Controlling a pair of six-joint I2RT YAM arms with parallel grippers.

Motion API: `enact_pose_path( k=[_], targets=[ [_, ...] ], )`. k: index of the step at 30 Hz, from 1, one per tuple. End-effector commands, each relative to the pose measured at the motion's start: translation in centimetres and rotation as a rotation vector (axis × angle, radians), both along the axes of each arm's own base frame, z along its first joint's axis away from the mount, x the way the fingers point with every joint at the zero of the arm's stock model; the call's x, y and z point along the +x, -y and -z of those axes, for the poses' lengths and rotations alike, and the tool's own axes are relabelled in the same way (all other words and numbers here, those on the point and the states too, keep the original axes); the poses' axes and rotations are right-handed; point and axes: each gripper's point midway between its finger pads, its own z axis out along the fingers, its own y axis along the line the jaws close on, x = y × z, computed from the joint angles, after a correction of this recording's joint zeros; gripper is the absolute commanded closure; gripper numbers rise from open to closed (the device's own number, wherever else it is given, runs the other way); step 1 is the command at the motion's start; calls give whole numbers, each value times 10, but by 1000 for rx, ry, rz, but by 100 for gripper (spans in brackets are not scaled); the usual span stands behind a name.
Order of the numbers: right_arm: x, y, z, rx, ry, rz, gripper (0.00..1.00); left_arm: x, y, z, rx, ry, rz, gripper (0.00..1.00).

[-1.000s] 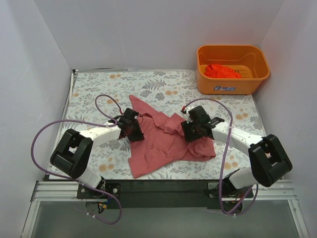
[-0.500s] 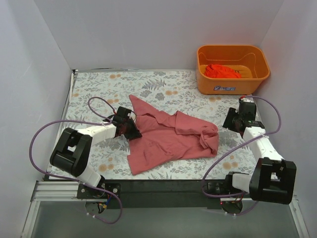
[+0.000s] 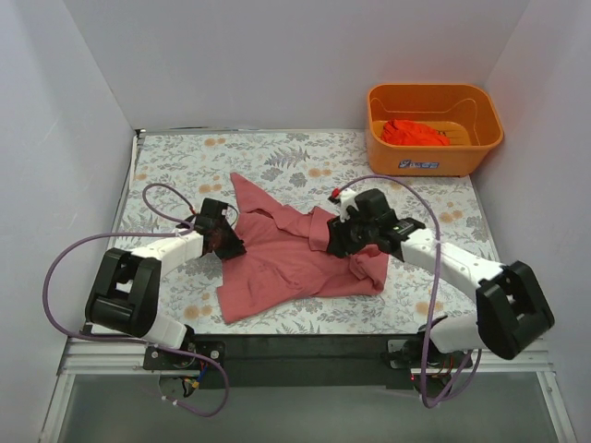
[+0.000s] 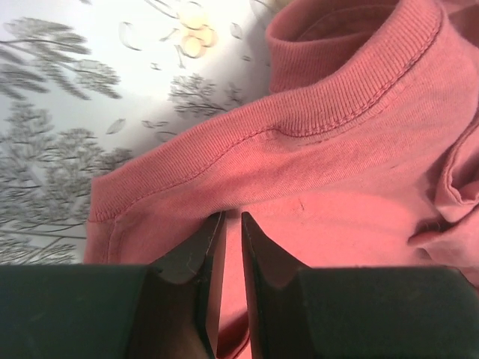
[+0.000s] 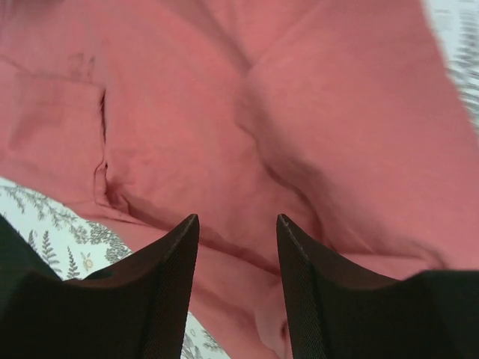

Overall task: Fold and stack the t-shirts
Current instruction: Flatten the tshirt out

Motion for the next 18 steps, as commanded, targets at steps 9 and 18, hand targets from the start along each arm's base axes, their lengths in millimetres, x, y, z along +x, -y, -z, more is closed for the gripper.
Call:
enact_pose_path(
  k=[9, 18],
  targets=[
    [27, -39, 56, -200, -39, -39, 52, -29, -61, 14, 203, -90, -83, 85],
    [124, 107, 60, -249, -65, 524, 51, -31, -65, 17, 215, -101, -98, 84]
  ],
)
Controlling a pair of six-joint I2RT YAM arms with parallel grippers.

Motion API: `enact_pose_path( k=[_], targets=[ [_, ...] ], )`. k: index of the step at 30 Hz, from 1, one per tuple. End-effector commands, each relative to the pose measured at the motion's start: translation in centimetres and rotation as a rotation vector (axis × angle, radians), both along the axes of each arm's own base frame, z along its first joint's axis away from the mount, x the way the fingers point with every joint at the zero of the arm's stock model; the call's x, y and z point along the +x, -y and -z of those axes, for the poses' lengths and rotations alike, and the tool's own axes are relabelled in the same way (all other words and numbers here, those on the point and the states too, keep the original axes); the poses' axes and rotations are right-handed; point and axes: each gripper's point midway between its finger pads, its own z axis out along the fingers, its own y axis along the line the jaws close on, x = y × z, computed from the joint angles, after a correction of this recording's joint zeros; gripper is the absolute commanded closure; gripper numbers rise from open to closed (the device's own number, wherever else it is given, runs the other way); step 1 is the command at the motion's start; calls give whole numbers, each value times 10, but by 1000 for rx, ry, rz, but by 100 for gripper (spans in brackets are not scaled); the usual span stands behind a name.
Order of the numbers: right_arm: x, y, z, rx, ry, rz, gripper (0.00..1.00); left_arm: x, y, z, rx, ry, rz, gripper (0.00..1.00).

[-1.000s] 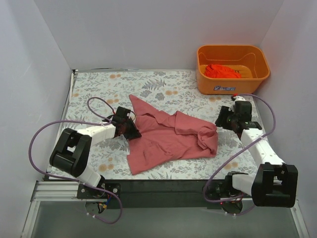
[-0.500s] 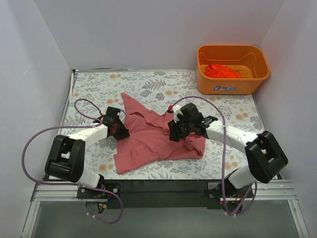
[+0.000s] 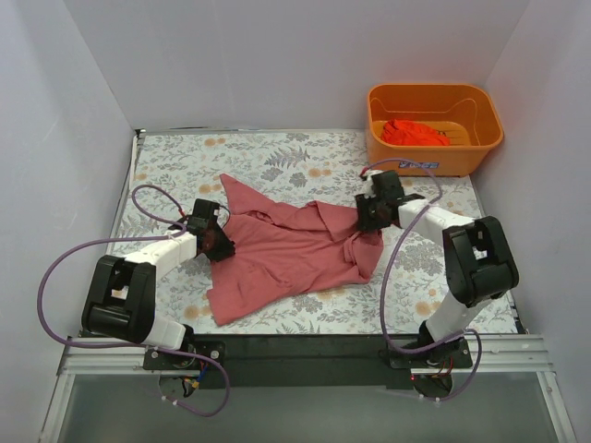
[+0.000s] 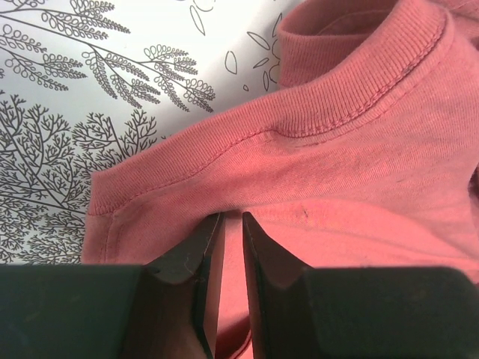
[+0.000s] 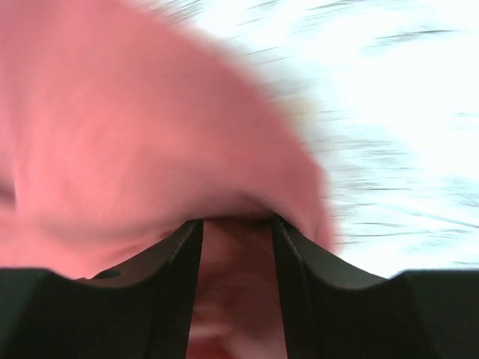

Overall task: Fold and stack the t-shirts
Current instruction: Flatten the tshirt out

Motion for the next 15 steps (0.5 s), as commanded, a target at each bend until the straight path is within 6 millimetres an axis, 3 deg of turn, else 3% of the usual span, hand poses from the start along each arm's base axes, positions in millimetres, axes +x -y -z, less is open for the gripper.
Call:
enact_pose_path(
  k=[1, 4, 6, 9, 10, 12, 13, 15],
  targets=[
    [54, 81, -18, 28, 57, 341, 51, -25, -27, 18, 114, -88, -30, 84],
    [61, 77, -54, 151, 109, 352, 49, -24, -27, 17, 116, -87, -26, 84],
    [55, 57, -81, 225, 146, 261, 47, -23, -26, 17, 111, -84, -24, 83],
    [28, 20, -102, 317, 150, 124, 46, -23, -23, 16, 99, -79, -21, 81],
    [14, -1, -106, 328, 148, 59, 46, -22, -23, 16, 97, -77, -20, 80],
    [-9, -19, -106, 335, 136, 3, 45, -23, -23, 16, 96, -80, -18, 79],
    [-26, -38, -104, 336, 121, -58, 45, -22, -23, 16, 95, -77, -18, 78],
    [-45, -49, -91, 301, 81, -88, 45, -22, -24, 15, 97, -75, -21, 78]
  ],
)
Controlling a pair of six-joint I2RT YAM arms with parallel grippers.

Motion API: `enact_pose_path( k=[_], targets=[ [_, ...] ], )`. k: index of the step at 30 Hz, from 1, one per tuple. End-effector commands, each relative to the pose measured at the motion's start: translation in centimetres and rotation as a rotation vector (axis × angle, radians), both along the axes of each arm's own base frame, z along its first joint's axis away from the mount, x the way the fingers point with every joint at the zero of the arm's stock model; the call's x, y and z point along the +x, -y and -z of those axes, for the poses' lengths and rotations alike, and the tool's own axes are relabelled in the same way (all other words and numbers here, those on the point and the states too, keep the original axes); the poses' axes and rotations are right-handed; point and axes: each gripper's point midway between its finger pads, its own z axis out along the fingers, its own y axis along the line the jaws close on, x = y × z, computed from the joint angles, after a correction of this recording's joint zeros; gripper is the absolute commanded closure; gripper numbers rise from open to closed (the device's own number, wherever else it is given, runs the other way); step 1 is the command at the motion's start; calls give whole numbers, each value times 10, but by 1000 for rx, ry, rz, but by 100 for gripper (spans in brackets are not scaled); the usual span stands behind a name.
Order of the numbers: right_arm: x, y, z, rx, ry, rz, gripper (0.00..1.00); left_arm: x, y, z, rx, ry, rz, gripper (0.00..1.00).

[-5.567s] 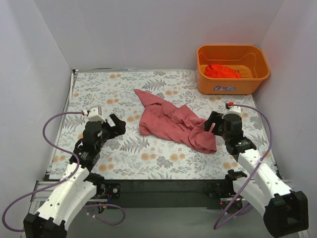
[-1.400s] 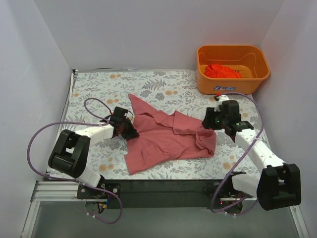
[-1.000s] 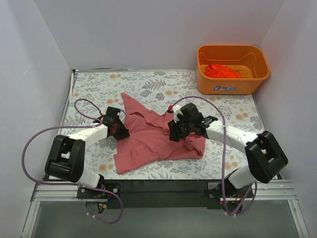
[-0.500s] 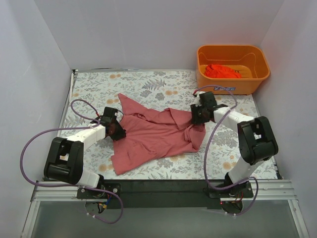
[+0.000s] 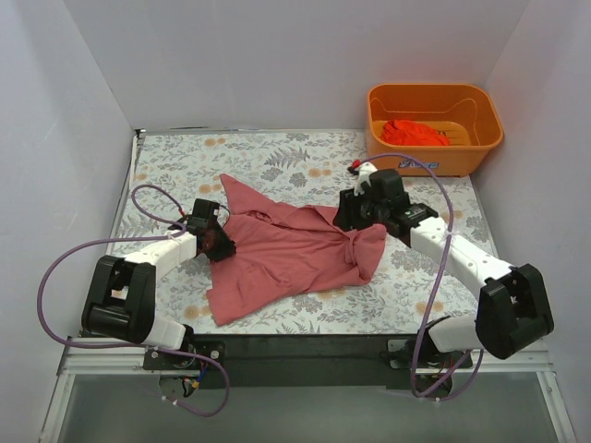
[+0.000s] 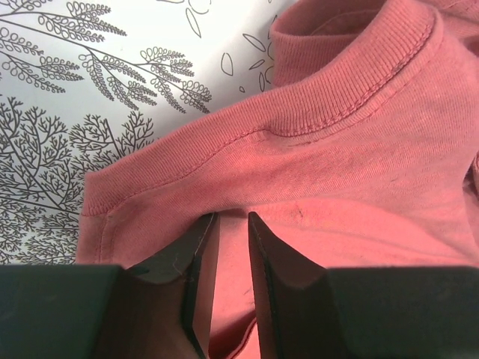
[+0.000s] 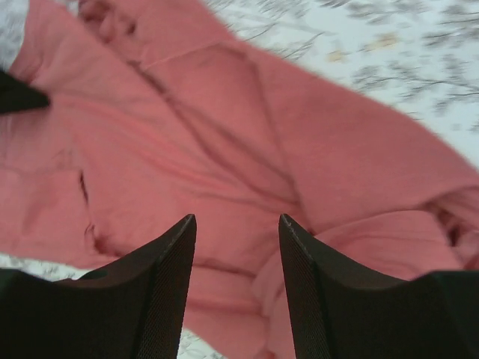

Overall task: Fold and stack the t-shirts
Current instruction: Flatten the tshirt out

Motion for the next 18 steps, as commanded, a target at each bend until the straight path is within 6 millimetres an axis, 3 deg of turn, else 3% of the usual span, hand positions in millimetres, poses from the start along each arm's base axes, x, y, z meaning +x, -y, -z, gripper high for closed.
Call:
enact_pose_path(
  k=[1, 5, 9, 12, 13, 15, 16, 18],
  targets=[
    [-46, -32, 26, -33, -92, -122, 45, -23, -23, 16, 100, -79, -20, 78],
    [-67, -30, 63, -149, -201, -116, 44, -22, -24, 15, 101, -75, -24, 77],
    [-77, -3, 99, -279, -286, -44, 42, -23, -25, 14, 106, -67, -31, 77],
    [-74, 36, 113, -415, -296, 75, 42, -22, -26, 13, 109, -64, -35, 76],
    [-78, 58, 121, -449, -337, 133, 42, -22, -26, 12, 110, -62, -35, 76],
    [-76, 90, 120, -487, -336, 243, 42, -23, -26, 12, 107, -62, -38, 76],
    [-77, 118, 124, -500, -360, 329, 42, -23, -26, 12, 106, -62, -37, 76],
    [-73, 147, 112, -462, -348, 449, 43, -22, -25, 11, 103, -58, -36, 76]
  ],
)
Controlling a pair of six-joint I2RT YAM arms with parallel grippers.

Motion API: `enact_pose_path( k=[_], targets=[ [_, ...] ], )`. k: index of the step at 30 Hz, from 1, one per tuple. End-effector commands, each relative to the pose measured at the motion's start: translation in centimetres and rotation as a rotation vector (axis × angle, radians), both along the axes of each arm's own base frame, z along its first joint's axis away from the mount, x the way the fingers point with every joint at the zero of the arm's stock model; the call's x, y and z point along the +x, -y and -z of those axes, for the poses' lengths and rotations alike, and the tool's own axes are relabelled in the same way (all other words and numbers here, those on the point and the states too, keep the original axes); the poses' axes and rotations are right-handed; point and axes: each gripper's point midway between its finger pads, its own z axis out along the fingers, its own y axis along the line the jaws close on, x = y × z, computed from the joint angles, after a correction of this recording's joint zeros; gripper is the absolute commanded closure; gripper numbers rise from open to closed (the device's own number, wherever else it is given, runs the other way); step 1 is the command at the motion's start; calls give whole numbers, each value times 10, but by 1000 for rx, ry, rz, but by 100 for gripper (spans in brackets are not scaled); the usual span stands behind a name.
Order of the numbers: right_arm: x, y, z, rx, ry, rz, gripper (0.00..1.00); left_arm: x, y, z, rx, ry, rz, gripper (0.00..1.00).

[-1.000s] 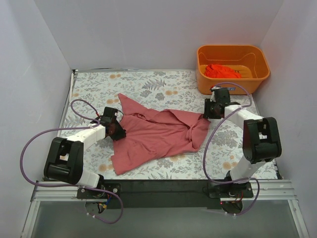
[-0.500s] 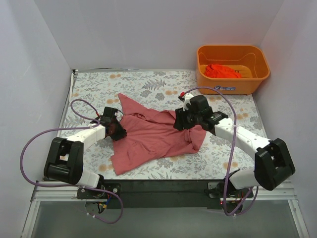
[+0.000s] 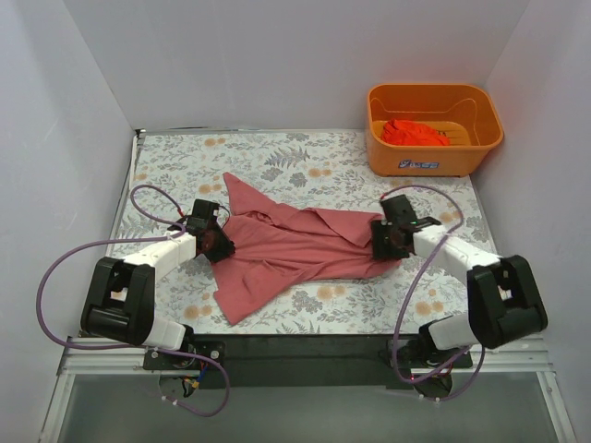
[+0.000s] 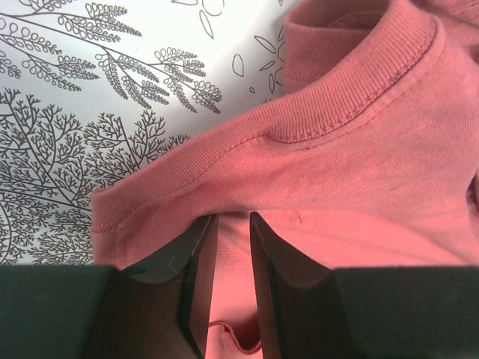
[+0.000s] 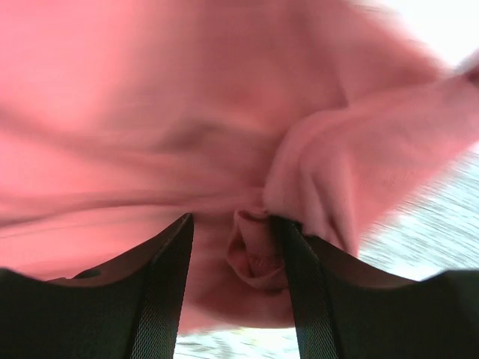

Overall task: Fold and stack the t-shirts
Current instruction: Flatten the tshirt out

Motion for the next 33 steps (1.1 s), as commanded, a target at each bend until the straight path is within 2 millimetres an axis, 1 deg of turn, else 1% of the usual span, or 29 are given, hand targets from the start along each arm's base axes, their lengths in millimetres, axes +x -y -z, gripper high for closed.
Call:
enact_pose_path(
  k=[1, 2, 3, 5, 6, 7, 8, 9, 10, 11, 12, 13, 14, 15, 16, 19, 20, 21, 22, 23, 24, 25, 27, 28, 29, 30, 31, 32, 33],
  targets=[
    [-1, 98, -9, -123, 25, 330, 43, -20, -21, 11, 85, -58, -29, 76],
    [2, 114, -19, -136, 63, 388, 43, -20, -21, 11, 83, -58, -30, 76],
    [5, 135, -23, -149, 79, 462, 43, -20, -20, 12, 79, -59, -29, 76],
    [8, 154, -32, -143, 106, 546, 42, -19, -20, 11, 75, -59, -27, 76],
    [7, 163, -33, -113, 104, 589, 42, -19, -19, 11, 71, -60, -25, 76],
    [6, 176, -34, -75, 107, 661, 42, -19, -19, 11, 70, -58, -27, 76],
    [8, 172, -39, -26, 124, 659, 42, -18, -18, 10, 67, -54, -26, 76],
    [9, 171, -40, -12, 140, 653, 42, -19, -18, 10, 68, -54, -25, 76],
    [13, 163, -44, 22, 162, 620, 42, -19, -18, 9, 67, -50, -25, 76],
    [17, 144, -51, 107, 188, 541, 42, -18, -18, 7, 66, -42, -24, 75],
    [17, 129, -52, 160, 195, 486, 42, -17, -18, 6, 65, -39, -22, 74],
    [22, 109, -59, 210, 220, 406, 42, -17, -18, 6, 65, -36, -22, 73],
    [22, 90, -65, 261, 225, 340, 42, -16, -18, 5, 66, -34, -20, 72],
    [22, 79, -67, 280, 228, 296, 42, -16, -18, 5, 67, -36, -20, 71],
    [21, 52, -70, 307, 228, 197, 42, -15, -18, 5, 68, -34, -20, 71],
    [13, 12, -59, 370, 161, 82, 44, -16, -18, 7, 69, -42, -22, 70],
    [17, 3, -53, 382, 154, 65, 46, -16, -19, 7, 73, -45, -25, 70],
    [19, -3, -51, 390, 149, 52, 51, -15, -20, 6, 76, -45, -28, 70],
    [19, -15, -51, 399, 142, 16, 53, -15, -22, 6, 79, -47, -32, 70],
    [28, -24, -51, 406, 144, -3, 56, -14, -24, 6, 83, -48, -35, 70],
    [32, -31, -51, 406, 145, -24, 60, -10, -25, 4, 84, -41, -39, 70],
    [35, -40, -51, 406, 145, -54, 60, -8, -28, 5, 83, -45, -48, 70],
    [56, -50, -40, 390, 129, -63, 60, -1, -32, 6, 80, -55, -56, 69],
    [63, -50, -36, 383, 126, -61, 61, 1, -32, 8, 75, -66, -55, 69],
    [73, -51, -27, 363, 119, -54, 61, 7, -34, 10, 75, -73, -61, 70],
    [78, -49, -14, 337, 99, -47, 61, 14, -37, 13, 79, -80, -65, 69],
    [97, -53, -16, 327, 127, -56, 61, 21, -41, 15, 97, -85, -74, 69],
    [110, -56, -13, 315, 131, -61, 61, 32, -43, 16, 103, -83, -76, 68],
    [125, -59, -11, 305, 143, -66, 61, 46, -45, 17, 108, -80, -73, 66]
  ],
)
